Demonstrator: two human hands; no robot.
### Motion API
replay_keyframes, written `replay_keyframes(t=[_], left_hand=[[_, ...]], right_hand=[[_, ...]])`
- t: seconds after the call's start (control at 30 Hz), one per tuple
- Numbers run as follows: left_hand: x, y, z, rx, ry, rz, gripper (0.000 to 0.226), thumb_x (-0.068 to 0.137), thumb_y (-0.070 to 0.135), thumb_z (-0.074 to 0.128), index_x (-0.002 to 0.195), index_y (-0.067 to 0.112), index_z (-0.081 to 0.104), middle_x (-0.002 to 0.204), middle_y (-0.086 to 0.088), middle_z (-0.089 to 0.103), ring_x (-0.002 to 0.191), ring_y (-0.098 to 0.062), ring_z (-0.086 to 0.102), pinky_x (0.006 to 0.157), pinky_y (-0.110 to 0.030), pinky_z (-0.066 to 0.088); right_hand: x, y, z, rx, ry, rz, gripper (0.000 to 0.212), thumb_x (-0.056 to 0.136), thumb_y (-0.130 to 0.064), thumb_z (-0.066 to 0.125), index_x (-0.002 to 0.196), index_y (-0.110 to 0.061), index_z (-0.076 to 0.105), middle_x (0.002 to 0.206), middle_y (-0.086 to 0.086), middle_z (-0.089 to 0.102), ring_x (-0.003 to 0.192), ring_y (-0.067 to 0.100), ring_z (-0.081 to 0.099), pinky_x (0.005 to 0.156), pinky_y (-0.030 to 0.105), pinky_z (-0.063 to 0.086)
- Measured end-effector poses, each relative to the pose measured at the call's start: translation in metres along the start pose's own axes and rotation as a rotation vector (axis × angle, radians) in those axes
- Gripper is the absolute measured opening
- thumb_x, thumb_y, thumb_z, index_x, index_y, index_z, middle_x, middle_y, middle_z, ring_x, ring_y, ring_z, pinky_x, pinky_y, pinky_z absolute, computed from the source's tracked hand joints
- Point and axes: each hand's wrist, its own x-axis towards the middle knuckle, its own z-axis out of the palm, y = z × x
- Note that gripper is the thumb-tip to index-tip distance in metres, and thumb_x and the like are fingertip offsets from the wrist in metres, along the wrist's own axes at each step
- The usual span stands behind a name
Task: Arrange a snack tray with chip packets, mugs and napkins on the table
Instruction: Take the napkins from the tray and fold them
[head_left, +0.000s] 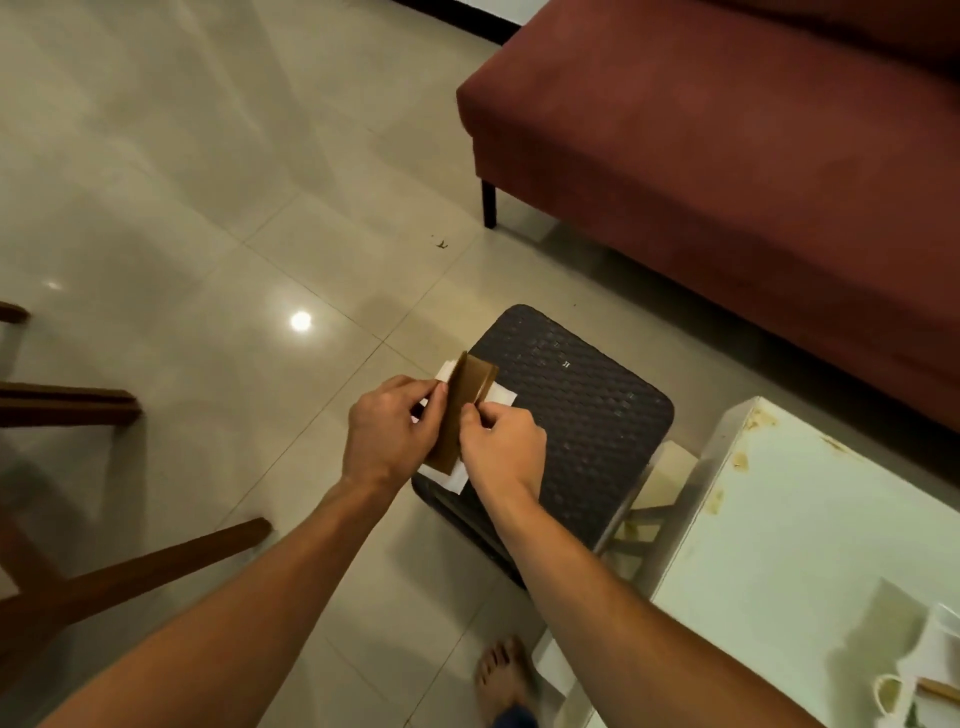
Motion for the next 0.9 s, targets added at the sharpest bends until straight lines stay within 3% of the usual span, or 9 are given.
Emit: replay_keyframes(t=[0.1,0.2,0.33,0.4,0.5,0.67,0.73,0.9], left_hand=[[-0.013,0.033,-0.008,-0.095,0.062,0.071,0.027,0.098,0.033,0.059,0.107,0.015,0.077,0.095,-0.002,0.074,0.076,-0.013,0.069,0.067,-0.028,0.062],[-0.036,0.083,-0.001,-0.161,0.087,0.111,0.02,0.097,0.027,0.063,0.105,0.016,0.077,0.094,0.0,0.074,0.075,-0.01,0.068,0.066,-0.028,0.061],[-0.086,0.176,0.046,-0.308,0.035,0.126,0.019,0.097,0.025,0.064,0.104,0.014,0.077,0.092,0.002,0.073,0.074,-0.003,0.064,0.07,-0.008,0.05],[-0.117,0.227,0.077,-0.385,-0.04,0.137,0.022,0.097,0.029,0.061,0.105,0.015,0.077,0.094,0.002,0.073,0.077,-0.002,0.065,0.073,-0.006,0.049],[-0.169,0.298,0.12,-0.434,-0.142,0.153,0.027,0.098,0.034,0.06,0.107,0.016,0.077,0.094,0.002,0.074,0.078,-0.006,0.067,0.071,-0.018,0.056],[-0.247,0.379,0.179,-0.47,-0.248,0.141,0.024,0.099,0.035,0.059,0.097,0.02,0.077,0.084,0.002,0.071,0.069,-0.011,0.067,0.064,-0.032,0.058],[-0.273,0.393,0.201,-0.455,-0.288,0.143,0.026,0.099,0.036,0.057,0.095,0.02,0.077,0.081,0.003,0.069,0.068,-0.012,0.066,0.063,-0.034,0.055],[-0.316,0.399,0.242,-0.406,-0.375,0.161,0.025,0.099,0.035,0.057,0.095,0.021,0.077,0.082,0.004,0.07,0.069,-0.009,0.065,0.064,-0.027,0.054]], right_hand=[[-0.017,0.001,-0.038,0.029,0.057,-0.068,0.031,0.098,-0.033,0.057,0.078,-0.019,0.075,0.068,-0.008,0.069,0.061,0.006,0.064,0.056,0.017,0.045],[-0.04,0.014,-0.091,-0.027,0.144,-0.102,0.03,0.098,-0.038,0.056,0.081,-0.022,0.075,0.075,-0.011,0.066,0.066,0.004,0.062,0.058,0.014,0.043],[-0.072,0.067,-0.178,-0.097,0.31,-0.055,0.027,0.099,-0.04,0.055,0.095,-0.025,0.078,0.088,-0.008,0.07,0.072,0.004,0.063,0.067,0.021,0.052],[-0.092,0.105,-0.228,-0.137,0.427,-0.01,0.028,0.099,-0.038,0.055,0.105,-0.023,0.078,0.099,-0.003,0.074,0.081,0.011,0.068,0.077,0.029,0.057],[-0.122,0.162,-0.296,-0.179,0.535,0.077,0.03,0.101,-0.034,0.053,0.111,-0.021,0.078,0.106,0.004,0.076,0.09,0.021,0.07,0.083,0.039,0.058],[-0.162,0.251,-0.371,-0.18,0.603,0.186,0.028,0.102,-0.03,0.051,0.095,-0.021,0.076,0.085,0.001,0.076,0.071,0.021,0.069,0.066,0.035,0.057],[-0.174,0.284,-0.384,-0.174,0.617,0.227,0.028,0.102,-0.03,0.051,0.089,-0.02,0.074,0.082,0.001,0.075,0.069,0.02,0.068,0.062,0.031,0.053],[-0.189,0.347,-0.389,-0.142,0.594,0.321,0.029,0.103,-0.031,0.05,0.099,-0.017,0.076,0.093,0.006,0.075,0.082,0.025,0.069,0.073,0.042,0.058]])
